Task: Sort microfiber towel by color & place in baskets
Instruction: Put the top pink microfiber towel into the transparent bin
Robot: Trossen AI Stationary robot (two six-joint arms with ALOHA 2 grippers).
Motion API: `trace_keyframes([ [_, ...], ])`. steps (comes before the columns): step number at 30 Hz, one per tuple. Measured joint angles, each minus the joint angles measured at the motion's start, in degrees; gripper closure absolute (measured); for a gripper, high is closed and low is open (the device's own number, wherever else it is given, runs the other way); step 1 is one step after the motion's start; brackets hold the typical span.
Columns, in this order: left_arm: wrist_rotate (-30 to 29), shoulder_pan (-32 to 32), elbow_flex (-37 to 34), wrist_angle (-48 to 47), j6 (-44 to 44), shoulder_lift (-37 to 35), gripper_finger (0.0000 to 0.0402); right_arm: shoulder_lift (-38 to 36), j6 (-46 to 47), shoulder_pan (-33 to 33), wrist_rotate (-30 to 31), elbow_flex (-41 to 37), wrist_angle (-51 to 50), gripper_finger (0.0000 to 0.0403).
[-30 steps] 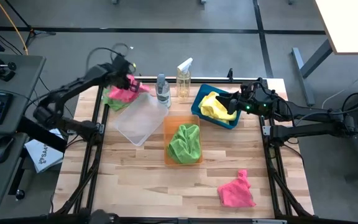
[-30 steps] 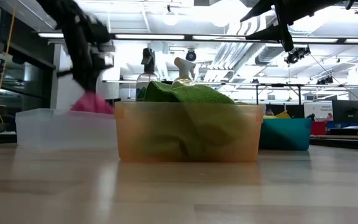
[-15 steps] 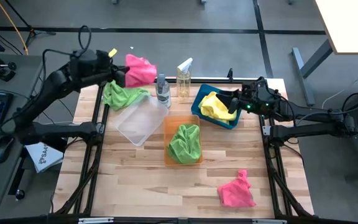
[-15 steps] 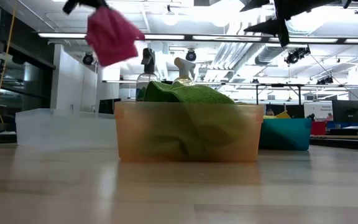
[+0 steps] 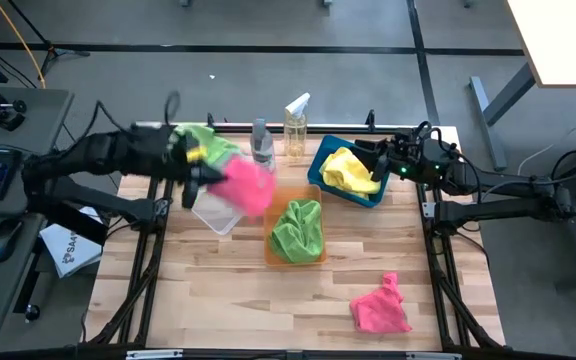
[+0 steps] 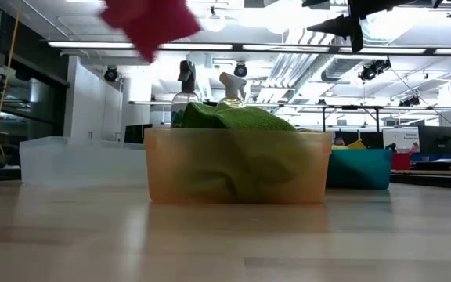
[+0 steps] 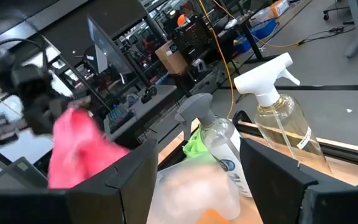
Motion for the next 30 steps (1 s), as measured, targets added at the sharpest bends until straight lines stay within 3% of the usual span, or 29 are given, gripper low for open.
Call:
trace_keyframes([
  [2,-3.0,-3.7,0.0,-5.8,-4.3,0.0,0.0401,0.0,0.0,0.0,0.0,0.0,-0.3,0.0178],
  [6,-19.5,-8.1,-0.2,-19.5,-12.7,0.1,0.0401,0.0,0.0,0.0,0.0,0.0,-0.6,0.0178],
  [10,-29.5,-7.7,-4.1,-20.2,-16.1,0.4,0.0401,0.0,0.0,0.0,0.0,0.0,-1.1,0.0178],
  [13,-30.0,-5.8,-8.7,-17.3,-16.3,0.9,0.0401,0.0,0.0,0.0,0.0,0.0,-1.1,0.0178],
  [18,-25.3,-4.1,-19.2,-8.3,-18.8,2.3,0.0401,0.0,0.0,0.0,0.0,0.0,-1.4,0.0178],
  [23,-27.1,-4.1,-29.2,-2.2,-25.8,4.7,0.0401,0.0,0.0,0.0,0.0,0.0,-1.4,0.0178],
  [30,-28.8,-3.8,-32.3,-2.1,-30.1,9.1,0.0401,0.0,0.6,0.0,0.0,0.0,-1.4,0.0178],
])
